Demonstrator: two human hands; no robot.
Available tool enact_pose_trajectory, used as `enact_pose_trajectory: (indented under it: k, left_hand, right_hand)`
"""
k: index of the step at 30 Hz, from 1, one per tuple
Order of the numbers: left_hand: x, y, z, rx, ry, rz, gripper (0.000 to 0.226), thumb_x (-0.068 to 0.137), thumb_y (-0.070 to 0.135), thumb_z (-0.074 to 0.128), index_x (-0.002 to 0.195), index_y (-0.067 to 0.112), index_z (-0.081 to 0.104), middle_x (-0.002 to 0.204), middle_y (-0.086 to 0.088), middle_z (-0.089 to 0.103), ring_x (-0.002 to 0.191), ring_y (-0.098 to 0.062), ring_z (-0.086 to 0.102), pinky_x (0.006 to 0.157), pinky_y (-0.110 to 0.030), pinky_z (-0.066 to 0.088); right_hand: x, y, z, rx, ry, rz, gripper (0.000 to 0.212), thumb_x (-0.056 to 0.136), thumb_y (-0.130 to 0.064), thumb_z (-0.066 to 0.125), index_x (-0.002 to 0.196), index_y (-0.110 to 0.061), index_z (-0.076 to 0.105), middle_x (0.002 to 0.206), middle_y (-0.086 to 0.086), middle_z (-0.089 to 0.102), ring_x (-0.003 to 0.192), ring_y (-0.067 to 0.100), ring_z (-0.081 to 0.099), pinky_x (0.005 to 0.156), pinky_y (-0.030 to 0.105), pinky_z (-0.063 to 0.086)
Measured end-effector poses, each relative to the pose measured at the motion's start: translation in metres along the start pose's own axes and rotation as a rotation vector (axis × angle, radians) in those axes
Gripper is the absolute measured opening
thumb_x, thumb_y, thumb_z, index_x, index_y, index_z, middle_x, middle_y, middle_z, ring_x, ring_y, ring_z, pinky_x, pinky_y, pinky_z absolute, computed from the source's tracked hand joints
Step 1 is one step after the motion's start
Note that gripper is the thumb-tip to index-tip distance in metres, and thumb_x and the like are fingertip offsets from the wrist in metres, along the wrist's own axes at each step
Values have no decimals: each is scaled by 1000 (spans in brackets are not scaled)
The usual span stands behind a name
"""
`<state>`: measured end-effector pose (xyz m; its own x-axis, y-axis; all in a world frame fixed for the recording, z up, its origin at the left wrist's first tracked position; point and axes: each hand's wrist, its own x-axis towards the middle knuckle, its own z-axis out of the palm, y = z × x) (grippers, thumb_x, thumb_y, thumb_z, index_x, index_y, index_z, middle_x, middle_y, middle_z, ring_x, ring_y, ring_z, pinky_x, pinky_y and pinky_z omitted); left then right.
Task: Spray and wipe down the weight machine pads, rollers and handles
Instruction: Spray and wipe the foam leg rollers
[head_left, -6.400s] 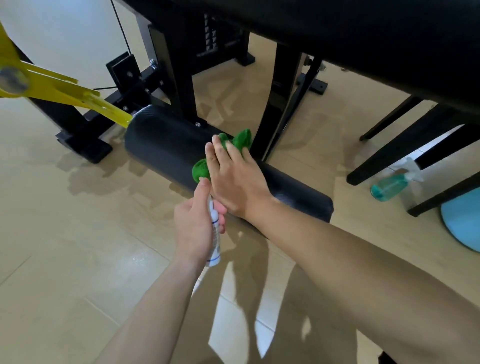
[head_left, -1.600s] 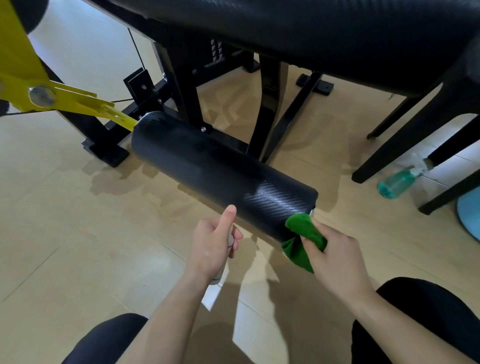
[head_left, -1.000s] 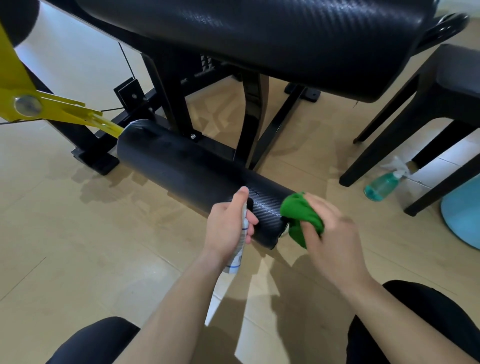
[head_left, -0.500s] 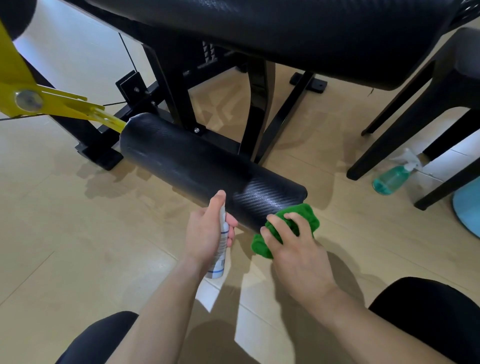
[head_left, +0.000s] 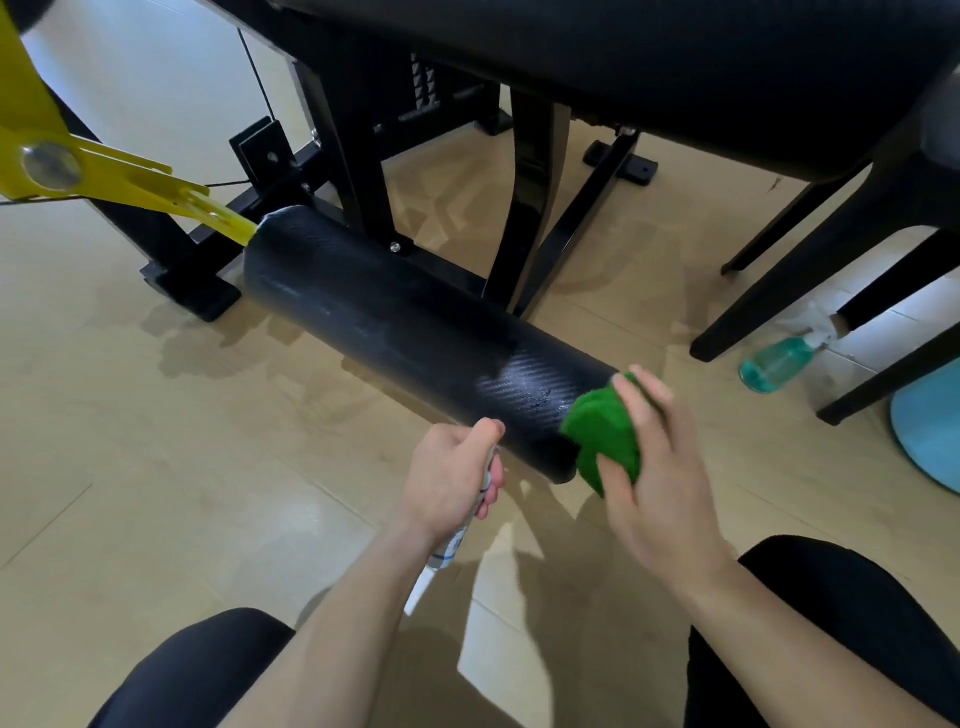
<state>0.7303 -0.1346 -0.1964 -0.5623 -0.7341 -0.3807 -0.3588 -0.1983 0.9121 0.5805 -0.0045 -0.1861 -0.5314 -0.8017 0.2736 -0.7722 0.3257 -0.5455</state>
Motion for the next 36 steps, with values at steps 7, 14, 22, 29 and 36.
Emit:
enact_pose_trajectory:
  k: [7, 14, 22, 29, 36]
  left_hand:
    - [10, -3, -51, -210, 271, 52, 72, 108, 47, 47, 60, -3, 63, 52, -18, 53, 46, -22, 50, 53, -28, 48]
    - [11, -6, -76, -261, 334, 10, 70, 107, 51, 45, 63, -2, 63, 55, -19, 53, 46, -23, 49, 55, -32, 48]
    - [14, -1, -76, -284, 306, -21, 67, 107, 48, 47, 64, -2, 62, 53, -14, 53, 48, -23, 49, 58, -32, 49]
    - [12, -4, -105, -383, 399, -29, 66, 107, 47, 49, 64, -2, 62, 55, -18, 51, 47, -23, 47, 48, -25, 45]
    - [10, -7, -122, -460, 456, -48, 66, 107, 47, 48, 59, 3, 61, 51, -15, 50, 44, -22, 46, 50, -30, 43]
  right_hand:
    - [70, -43, 71, -605, -264, -387, 82, 87, -44, 61, 155, -9, 33, 163, 17, 29, 148, 37, 31, 85, 44, 52]
    - [119, -88, 105, -620, -346, -426, 83, 91, -63, 48, 156, -16, 28, 163, 14, 22, 148, 39, 21, 102, 56, 42]
    - [36, -13, 46, -668, -354, -461, 73, 89, -46, 66, 154, -40, 33, 161, 26, 21, 137, 61, 29, 100, 70, 39]
    - [104, -91, 151, -718, -268, -601, 60, 98, -35, 44, 153, -13, 39, 157, 26, 33, 136, 61, 31, 99, 67, 42]
    - [164, -145, 203, -781, -210, -621, 57, 100, -21, 18, 153, -15, 39, 158, 21, 35, 133, 59, 39, 103, 65, 40]
